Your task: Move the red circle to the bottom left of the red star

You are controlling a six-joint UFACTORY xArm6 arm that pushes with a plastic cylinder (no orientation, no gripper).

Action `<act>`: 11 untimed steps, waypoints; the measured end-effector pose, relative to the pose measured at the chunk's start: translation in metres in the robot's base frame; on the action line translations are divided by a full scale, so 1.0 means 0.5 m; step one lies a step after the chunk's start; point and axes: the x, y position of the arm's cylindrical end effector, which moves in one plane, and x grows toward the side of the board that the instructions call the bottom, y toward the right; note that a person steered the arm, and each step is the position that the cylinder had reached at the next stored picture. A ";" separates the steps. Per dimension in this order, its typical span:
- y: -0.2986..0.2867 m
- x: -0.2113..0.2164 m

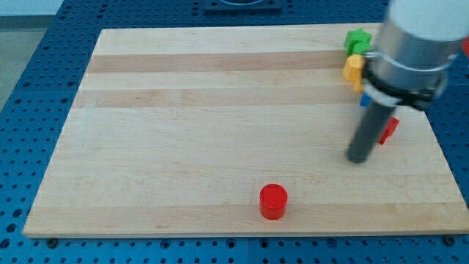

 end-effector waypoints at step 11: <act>-0.252 0.041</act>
